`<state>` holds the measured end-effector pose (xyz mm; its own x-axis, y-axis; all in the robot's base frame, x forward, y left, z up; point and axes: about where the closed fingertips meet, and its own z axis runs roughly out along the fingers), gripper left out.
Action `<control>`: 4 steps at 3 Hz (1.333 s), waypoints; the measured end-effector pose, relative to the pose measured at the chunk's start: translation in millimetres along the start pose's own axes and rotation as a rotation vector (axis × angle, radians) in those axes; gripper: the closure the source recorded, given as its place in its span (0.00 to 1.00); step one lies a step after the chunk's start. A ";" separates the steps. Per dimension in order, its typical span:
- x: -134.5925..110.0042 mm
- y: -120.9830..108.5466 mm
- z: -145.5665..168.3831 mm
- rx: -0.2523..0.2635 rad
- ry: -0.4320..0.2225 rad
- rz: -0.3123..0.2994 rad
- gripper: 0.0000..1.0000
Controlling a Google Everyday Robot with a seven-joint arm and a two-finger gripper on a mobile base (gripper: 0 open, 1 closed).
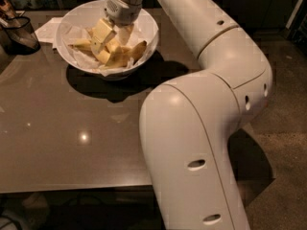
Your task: Pick banana from white bowl
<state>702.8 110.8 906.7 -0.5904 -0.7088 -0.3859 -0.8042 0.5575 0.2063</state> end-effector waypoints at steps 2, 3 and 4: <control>0.8 -4.3 9.2 -0.015 0.014 0.007 0.32; -1.6 -4.2 13.3 -0.019 0.019 0.000 0.34; -2.3 -3.8 17.0 -0.013 0.031 0.001 0.52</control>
Offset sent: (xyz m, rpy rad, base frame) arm -0.0017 -0.0102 -0.0064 -0.0344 0.0634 0.0222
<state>708.4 117.6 891.5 -0.5930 -0.7213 -0.3579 -0.8042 0.5526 0.2188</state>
